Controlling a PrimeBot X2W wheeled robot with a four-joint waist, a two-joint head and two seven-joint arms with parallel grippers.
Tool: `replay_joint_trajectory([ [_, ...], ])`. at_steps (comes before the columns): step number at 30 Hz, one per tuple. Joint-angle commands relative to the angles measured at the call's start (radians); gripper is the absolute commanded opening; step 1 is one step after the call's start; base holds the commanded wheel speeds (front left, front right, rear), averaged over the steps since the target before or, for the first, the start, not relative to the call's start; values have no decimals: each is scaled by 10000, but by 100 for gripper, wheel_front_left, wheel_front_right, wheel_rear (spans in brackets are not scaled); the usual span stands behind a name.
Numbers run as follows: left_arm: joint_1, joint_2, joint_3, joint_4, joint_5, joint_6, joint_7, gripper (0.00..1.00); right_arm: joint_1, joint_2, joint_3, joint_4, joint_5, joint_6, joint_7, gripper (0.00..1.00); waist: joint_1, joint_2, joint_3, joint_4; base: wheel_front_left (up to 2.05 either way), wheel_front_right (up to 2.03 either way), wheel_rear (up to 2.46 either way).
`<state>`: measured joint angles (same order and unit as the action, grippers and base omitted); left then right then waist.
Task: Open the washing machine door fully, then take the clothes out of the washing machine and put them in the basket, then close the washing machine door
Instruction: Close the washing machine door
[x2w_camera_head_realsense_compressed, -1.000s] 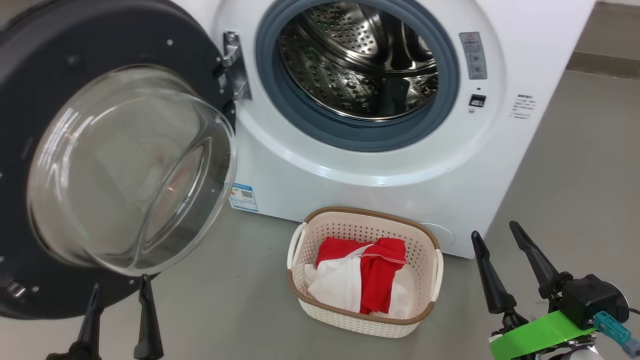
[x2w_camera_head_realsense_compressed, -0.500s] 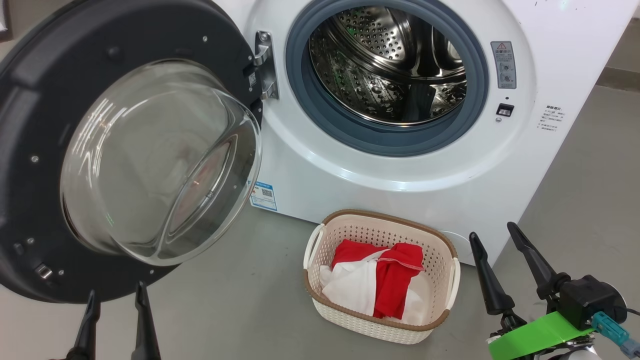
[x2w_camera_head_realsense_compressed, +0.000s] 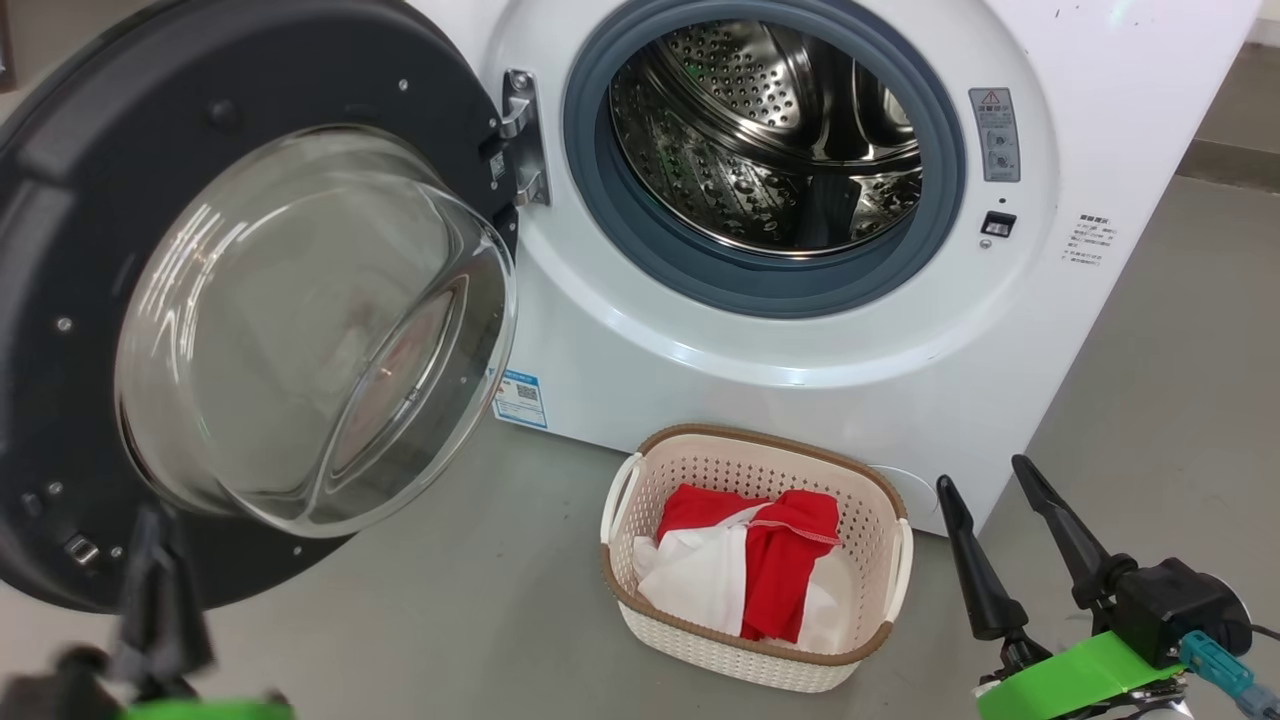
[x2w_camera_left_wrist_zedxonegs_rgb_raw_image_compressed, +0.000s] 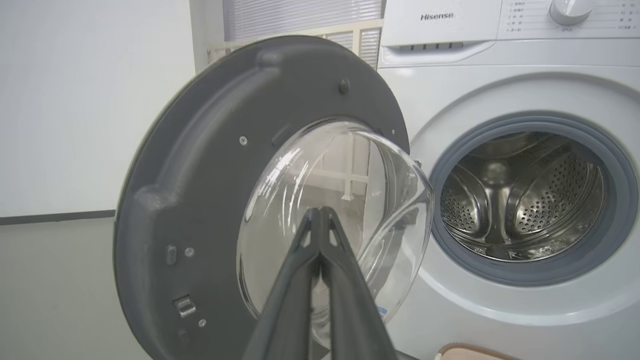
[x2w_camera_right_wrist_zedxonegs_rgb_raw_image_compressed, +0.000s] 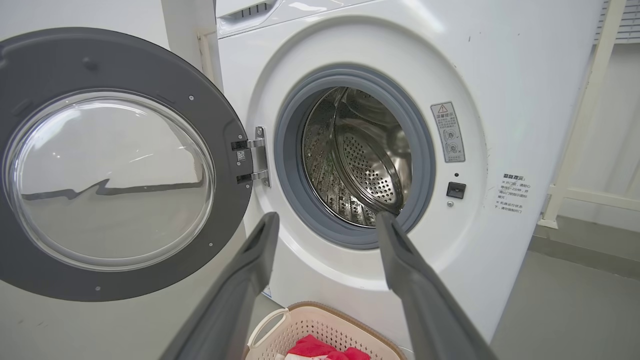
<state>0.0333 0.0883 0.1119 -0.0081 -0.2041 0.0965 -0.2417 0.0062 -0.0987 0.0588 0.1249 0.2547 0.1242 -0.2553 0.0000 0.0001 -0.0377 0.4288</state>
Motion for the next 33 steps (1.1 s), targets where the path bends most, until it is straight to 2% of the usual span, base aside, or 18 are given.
replay_joint_trajectory([
  [1,-801,317,515,-440,-70,105,-12,0,-134,-170,252,-211,76,65,-65,100,0,-1,-1,-11,0,0,0],
  [9,-2798,1272,1655,-511,-466,626,571,0,-129,-349,331,-182,81,65,-65,100,0,-1,67,-209,0,0,0],
  [12,-3619,1750,2121,-13,-853,590,723,0,-124,-394,344,-180,84,65,-65,100,0,-1,110,-304,0,0,0],
  [14,-4159,1862,2368,349,-1281,524,787,0,-119,-424,344,-176,92,65,-65,100,0,-1,141,-350,0,0,0],
  [21,-5786,2117,3483,2520,-3234,213,1304,0,-221,-503,359,-170,97,65,-65,100,0,-1,281,-514,0,0,0],
  [22,-5786,2117,3483,2520,-3234,213,1304,0,-221,-503,359,-170,97,65,-65,100,0,-1,281,-514,0,0,0],
  [25,-6353,2441,3769,3632,-3770,104,1749,0,-247,-536,355,-171,95,65,-65,100,0,-1,334,-568,0,0,0],
  [33,-7675,3123,4484,6100,-5516,-174,3916,0,-298,-558,334,-172,95,65,-65,100,0,-1,450,-655,0,0,0],
])
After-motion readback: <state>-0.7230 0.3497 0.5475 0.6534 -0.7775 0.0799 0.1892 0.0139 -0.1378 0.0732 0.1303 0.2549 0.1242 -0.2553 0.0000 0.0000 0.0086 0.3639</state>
